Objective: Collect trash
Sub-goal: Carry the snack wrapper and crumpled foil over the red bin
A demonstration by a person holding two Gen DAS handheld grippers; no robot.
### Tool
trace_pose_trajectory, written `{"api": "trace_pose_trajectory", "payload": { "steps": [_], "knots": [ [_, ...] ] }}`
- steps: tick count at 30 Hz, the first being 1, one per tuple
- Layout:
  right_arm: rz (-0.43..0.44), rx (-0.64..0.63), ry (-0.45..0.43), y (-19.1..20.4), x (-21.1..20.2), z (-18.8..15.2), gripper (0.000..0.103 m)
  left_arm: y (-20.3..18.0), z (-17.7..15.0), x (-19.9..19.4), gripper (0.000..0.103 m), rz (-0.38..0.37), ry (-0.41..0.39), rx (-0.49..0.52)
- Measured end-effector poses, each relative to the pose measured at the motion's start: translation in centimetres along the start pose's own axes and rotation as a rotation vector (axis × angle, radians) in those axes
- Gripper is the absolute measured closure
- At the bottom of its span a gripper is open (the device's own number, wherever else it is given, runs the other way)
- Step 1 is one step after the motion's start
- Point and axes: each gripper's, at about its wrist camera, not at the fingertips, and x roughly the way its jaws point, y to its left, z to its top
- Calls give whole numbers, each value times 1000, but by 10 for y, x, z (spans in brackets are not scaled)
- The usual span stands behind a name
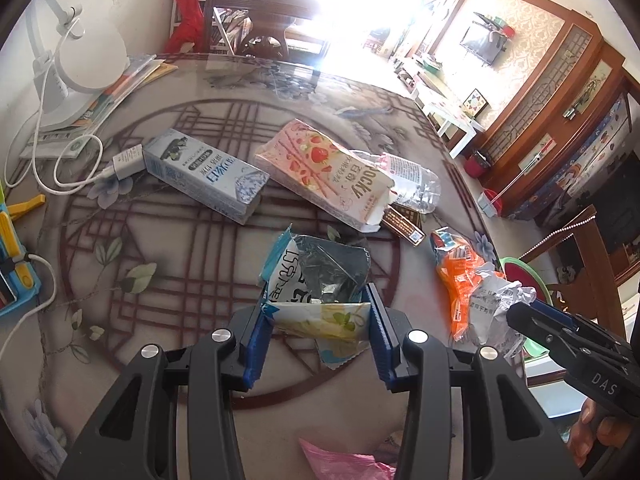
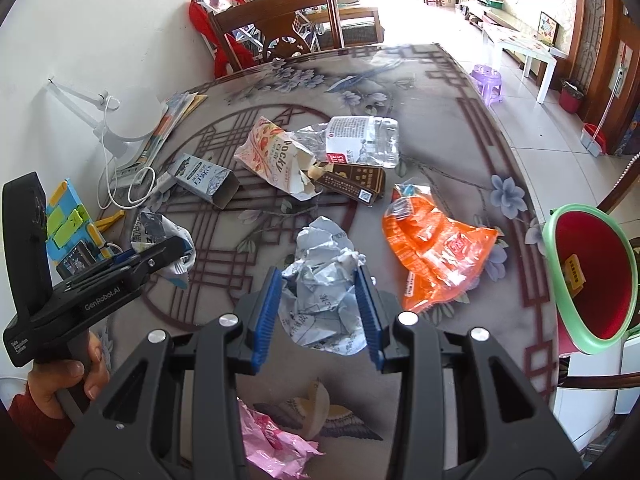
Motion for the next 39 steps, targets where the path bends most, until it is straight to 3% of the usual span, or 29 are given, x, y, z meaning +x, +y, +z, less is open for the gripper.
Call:
{"api": "trace_pose_trajectory", "payload": {
  "steps": [39],
  "knots": [
    [-1, 65, -22, -154, -39, -6, 66, -155, -11, 30, 62, -10, 12, 92]
  ]
}}
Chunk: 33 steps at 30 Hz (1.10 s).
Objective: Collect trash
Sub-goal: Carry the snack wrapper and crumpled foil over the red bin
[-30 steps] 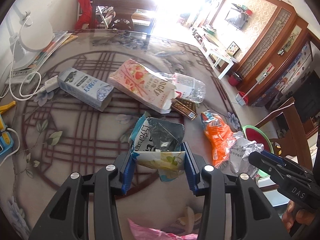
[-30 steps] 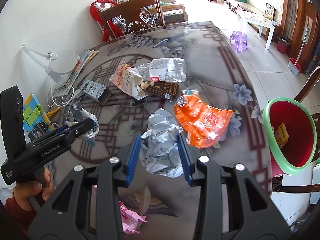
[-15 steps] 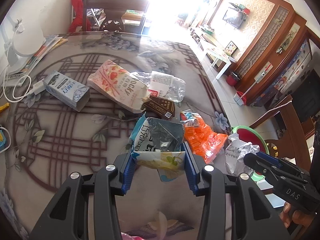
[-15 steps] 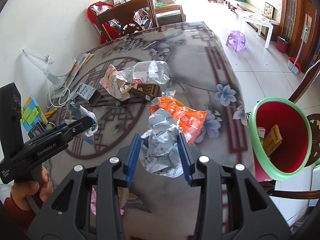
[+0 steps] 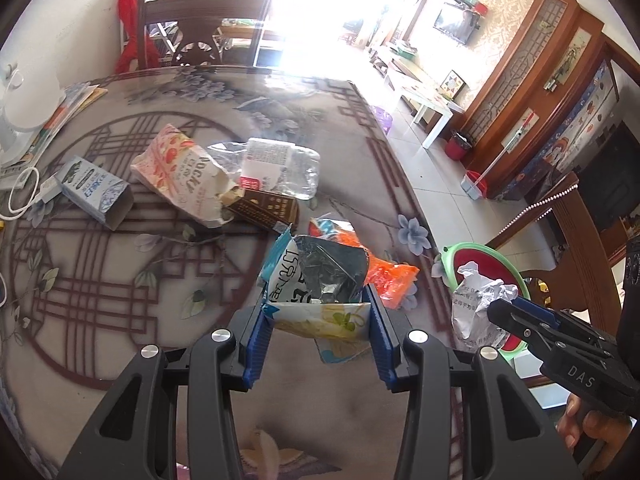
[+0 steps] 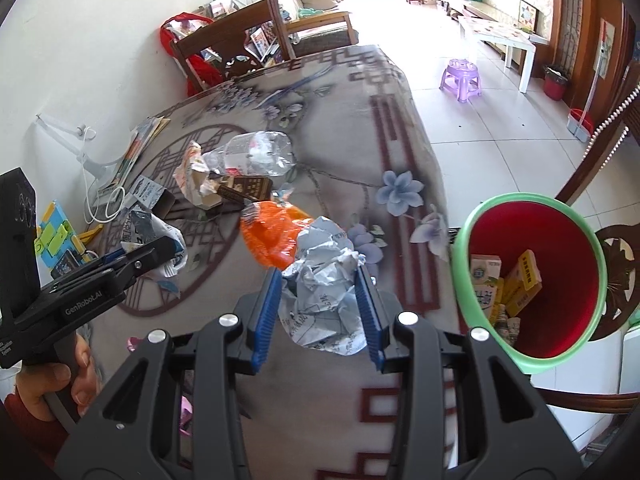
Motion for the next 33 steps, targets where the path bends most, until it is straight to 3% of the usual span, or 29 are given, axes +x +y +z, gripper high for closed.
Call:
{"api": "trace_pose_trajectory", "payload": {
  "steps": [13, 18, 22, 26, 27, 29, 33],
  "knots": [
    [-52, 148, -15, -90, -17, -6, 74, -74, 13, 27, 62, -63, 31, 107],
    [-24, 109, 38, -96, 0, -2, 41, -85, 16, 32, 62, -56, 34, 111],
    [28, 36, 109, -79, 31, -4, 38, -86, 16, 33, 62, -37, 33, 108],
    [24, -28, 179, -62, 64, -13, 38, -84, 17, 31, 62, -17, 28, 103],
    [24, -37, 196, -60, 71, -16, 47, -84, 18, 30, 62, -11, 24, 105],
    [43, -34, 207, -58, 77, -18, 55, -84, 18, 28, 62, -2, 15, 105],
    [73, -15, 170, -57, 69, -14, 61, -80, 19, 25, 62, 9, 4, 98]
  ]
}}
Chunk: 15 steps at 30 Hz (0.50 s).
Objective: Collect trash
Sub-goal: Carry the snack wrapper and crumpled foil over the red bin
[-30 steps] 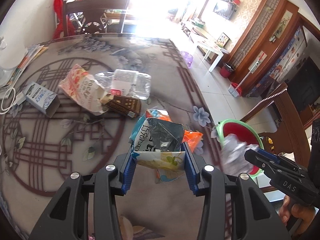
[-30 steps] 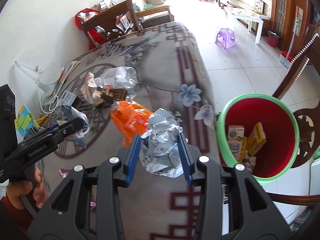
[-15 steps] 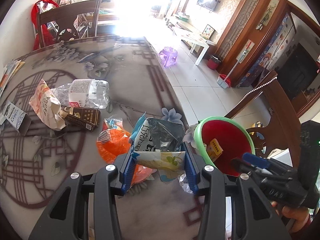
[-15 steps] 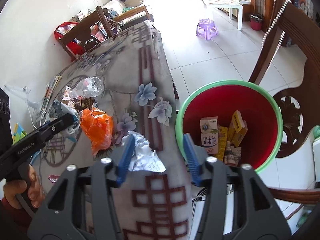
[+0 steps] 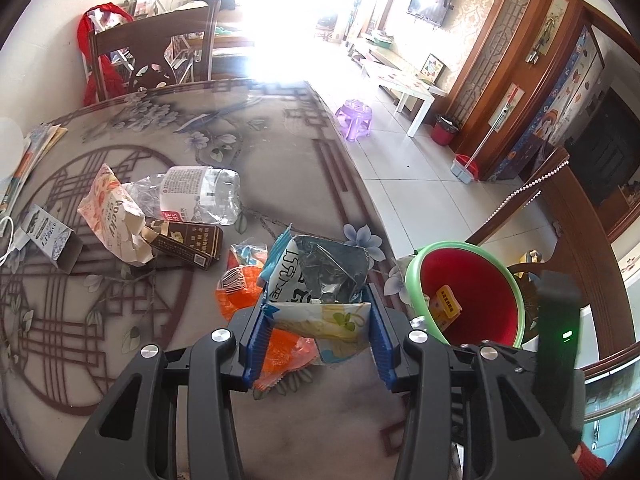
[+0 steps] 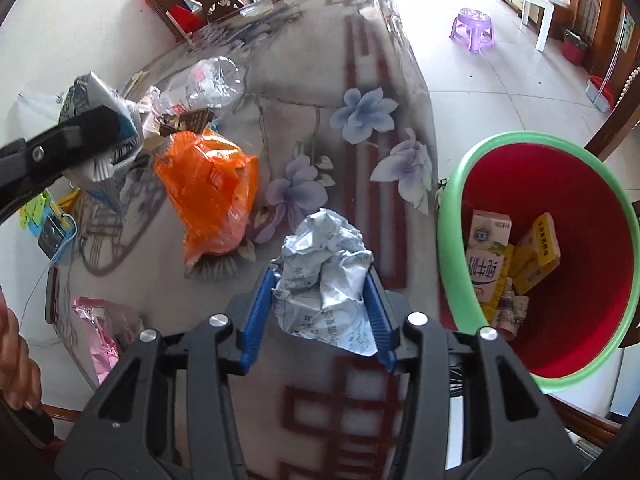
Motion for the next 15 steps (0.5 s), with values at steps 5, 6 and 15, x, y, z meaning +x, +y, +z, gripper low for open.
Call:
{"api": "trace_pose_trajectory", "payload": {
  "steps": [5, 6, 15],
  "knots": [
    [-15, 47, -102, -18, -34, 8, 61, 1, 1, 0, 62, 2, -2, -1],
    [-39, 57, -120, -25, -41, 9, 61, 1, 1, -1, 62, 1, -3, -1],
    [-220, 192, -167, -96, -67, 10, 61, -20, 4, 8, 62, -50, 14, 58]
  ]
}}
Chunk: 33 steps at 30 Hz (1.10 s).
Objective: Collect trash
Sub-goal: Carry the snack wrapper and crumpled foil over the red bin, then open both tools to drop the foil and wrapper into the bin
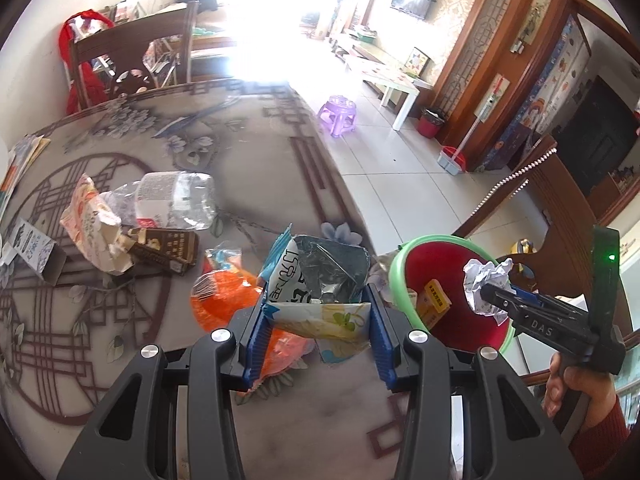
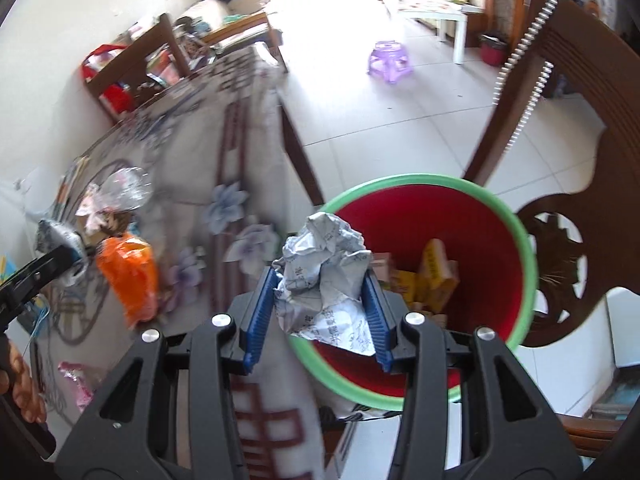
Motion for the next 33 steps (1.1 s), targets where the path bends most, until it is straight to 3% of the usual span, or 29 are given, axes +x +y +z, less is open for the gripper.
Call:
{"api": "trace_pose_trajectory", "payload": {
  "steps": [16, 22, 24, 33],
  "knots": [
    [-98, 54, 1, -32, 2, -10, 60, -61, 6, 10, 62, -106, 14, 178],
    [-137, 76, -8, -39, -2, -10, 54, -75, 6, 15, 62, -130, 25, 216],
    [-156, 75, -16, -40, -5, -9, 50, -80, 5, 18, 62, -140, 32, 231],
    [-225, 93, -95, -47, -47, -8, 48, -118, 10, 61, 62, -166, 83, 297]
  ]
}}
